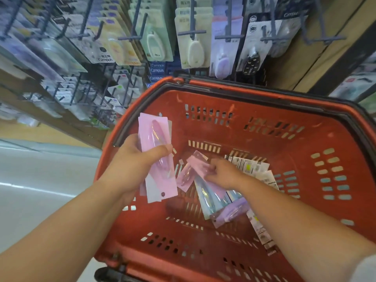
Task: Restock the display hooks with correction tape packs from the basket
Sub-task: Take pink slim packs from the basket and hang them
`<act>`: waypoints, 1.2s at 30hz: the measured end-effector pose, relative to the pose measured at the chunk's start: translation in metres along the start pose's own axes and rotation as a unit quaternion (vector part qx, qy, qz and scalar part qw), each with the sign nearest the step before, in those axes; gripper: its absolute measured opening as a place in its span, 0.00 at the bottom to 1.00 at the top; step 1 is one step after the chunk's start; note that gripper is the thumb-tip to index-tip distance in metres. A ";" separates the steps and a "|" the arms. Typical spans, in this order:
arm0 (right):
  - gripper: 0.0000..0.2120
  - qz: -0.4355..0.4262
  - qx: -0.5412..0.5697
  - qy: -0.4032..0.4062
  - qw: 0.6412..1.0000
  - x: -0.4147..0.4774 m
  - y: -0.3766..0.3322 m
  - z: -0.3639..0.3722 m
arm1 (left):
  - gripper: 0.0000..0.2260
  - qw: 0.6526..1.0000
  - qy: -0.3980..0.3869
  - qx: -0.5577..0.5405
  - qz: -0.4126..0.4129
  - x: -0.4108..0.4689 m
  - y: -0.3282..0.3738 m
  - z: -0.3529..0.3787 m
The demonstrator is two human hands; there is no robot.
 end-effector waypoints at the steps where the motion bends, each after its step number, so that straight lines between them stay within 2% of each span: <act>1: 0.11 -0.012 0.045 0.001 0.999 -0.006 -0.014 -0.012 | 0.24 1.000 0.001 -0.014 -0.004 0.001 -0.001 0.003; 4: 0.12 -0.054 0.175 0.039 0.982 -0.028 -0.056 -0.056 | 0.22 0.998 0.007 -0.055 -0.014 0.005 -0.002 0.010; 6: 0.12 -0.079 0.241 0.090 0.963 -0.046 -0.077 -0.088 | 0.16 0.997 0.008 -0.077 -0.008 0.005 0.001 0.015; 10: 0.08 -0.096 0.394 0.142 0.903 -0.080 -0.102 -0.115 | 0.13 0.993 -0.014 -0.118 -0.007 -0.002 0.007 0.030; 13: 0.08 -0.123 0.433 0.164 0.878 -0.098 -0.122 -0.116 | 0.07 0.987 -0.068 -0.144 0.005 -0.014 0.014 0.048; 17: 0.06 -0.142 0.455 0.201 0.856 -0.108 -0.130 -0.118 | 0.09 0.971 -0.108 -0.210 0.024 -0.025 0.023 0.061; 20: 0.18 -0.162 0.508 0.198 0.823 -0.109 -0.132 -0.118 | 0.12 0.964 -0.131 -0.226 0.039 -0.029 0.028 0.062; 22: 0.21 -0.159 0.546 0.185 0.801 -0.108 -0.134 -0.116 | 0.17 0.963 -0.138 -0.229 0.045 -0.031 0.030 0.062; 24: 0.15 -0.172 0.561 0.165 0.793 -0.107 -0.140 -0.114 | 0.19 0.961 -0.140 -0.235 0.045 -0.031 0.031 0.060; 27: 0.08 -0.168 0.536 0.180 0.808 -0.103 -0.143 -0.111 | 0.13 0.962 -0.140 -0.231 0.042 -0.030 0.030 0.056; 29: 0.08 -0.159 0.530 0.192 0.810 -0.100 -0.145 -0.109 | 0.12 0.964 -0.136 -0.223 0.037 -0.029 0.026 0.055; 32: 0.08 -0.138 0.564 0.210 0.787 -0.096 -0.141 -0.112 | 0.11 0.969 -0.107 -0.217 0.043 -0.025 0.024 0.050; 34: 0.09 -0.137 0.595 0.214 0.762 -0.096 -0.139 -0.117 | 0.16 0.971 -0.089 -0.216 0.040 -0.021 0.023 0.047; 36: 0.09 -0.154 0.608 0.195 0.754 -0.099 -0.144 -0.118 | 0.19 0.970 -0.095 -0.219 0.041 -0.022 0.025 0.048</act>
Point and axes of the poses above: each hand's wrist, its own x-axis towards the middle knuckle, its own z-axis out of the palm, y = z × x, the point moved 8 cm from there along x, towards the middle knuckle, and after that the axes turned 7 degrees about -z, right-handed, at the moved point
